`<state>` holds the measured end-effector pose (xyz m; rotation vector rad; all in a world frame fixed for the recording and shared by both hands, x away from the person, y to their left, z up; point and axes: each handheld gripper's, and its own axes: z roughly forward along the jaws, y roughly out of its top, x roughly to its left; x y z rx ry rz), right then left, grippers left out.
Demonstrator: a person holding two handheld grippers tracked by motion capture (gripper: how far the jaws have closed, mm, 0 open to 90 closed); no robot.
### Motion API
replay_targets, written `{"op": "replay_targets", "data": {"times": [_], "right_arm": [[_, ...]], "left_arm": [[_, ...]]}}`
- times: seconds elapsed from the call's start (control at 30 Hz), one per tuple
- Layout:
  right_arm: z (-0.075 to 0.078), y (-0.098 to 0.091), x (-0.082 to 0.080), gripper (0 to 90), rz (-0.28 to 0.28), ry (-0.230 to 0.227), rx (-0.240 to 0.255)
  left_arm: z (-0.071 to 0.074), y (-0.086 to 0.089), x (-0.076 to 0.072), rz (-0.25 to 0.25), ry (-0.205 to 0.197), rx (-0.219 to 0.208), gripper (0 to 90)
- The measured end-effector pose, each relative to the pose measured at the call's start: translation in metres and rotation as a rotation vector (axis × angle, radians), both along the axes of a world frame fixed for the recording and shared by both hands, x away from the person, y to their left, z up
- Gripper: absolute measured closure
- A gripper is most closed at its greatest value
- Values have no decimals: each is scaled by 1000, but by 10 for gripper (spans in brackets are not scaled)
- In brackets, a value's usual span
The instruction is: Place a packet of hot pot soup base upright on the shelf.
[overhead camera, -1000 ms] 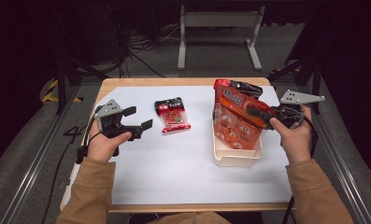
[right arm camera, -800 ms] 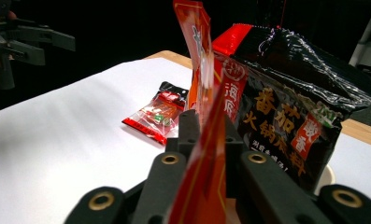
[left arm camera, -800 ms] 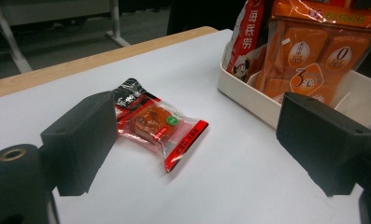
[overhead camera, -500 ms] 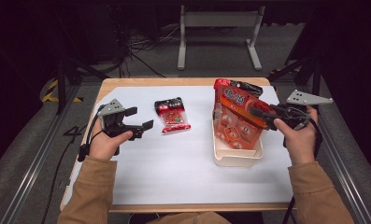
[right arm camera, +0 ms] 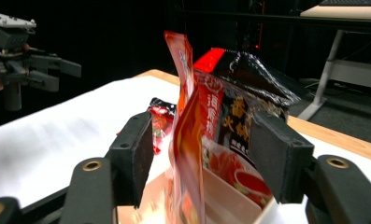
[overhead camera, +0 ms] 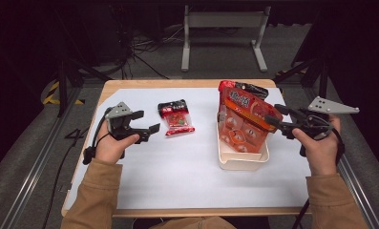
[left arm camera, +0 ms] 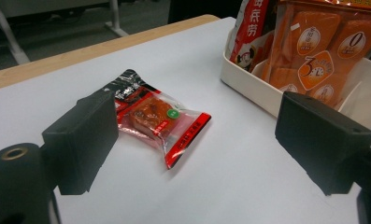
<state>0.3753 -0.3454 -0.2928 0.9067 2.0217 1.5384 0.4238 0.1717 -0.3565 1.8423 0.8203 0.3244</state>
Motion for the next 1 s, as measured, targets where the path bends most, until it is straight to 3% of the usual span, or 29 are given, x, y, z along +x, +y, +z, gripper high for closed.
{"op": "replay_targets", "data": {"times": [0.43, 0.47, 0.57, 0.6, 0.67, 0.83, 1.0], "right_arm": [[-8, -18, -21, 347, -28, 28, -34], [-10, -18, -22, 342, -31, 46, -74], [-11, -18, -23, 334, -33, 60, -107], [-13, -16, -23, 320, -31, 67, -140], [-14, -15, -23, 316, -30, 69, -149], [-20, -14, -22, 309, -29, 75, -149], [-22, -14, -21, 305, -29, 74, -144]], "left_arm": [[-9, -11, 5, -6, 22, 25, 192], [-11, -13, 6, -4, 31, 28, 193], [-15, -17, 9, -7, 33, 40, 194], [-16, -18, 10, -10, 31, 49, 194], [-20, -21, 13, -5, 41, 46, 194], [-35, -28, 21, 17, 37, 45, 192], [-50, -33, 29, 27, 62, 64, 192]]}}
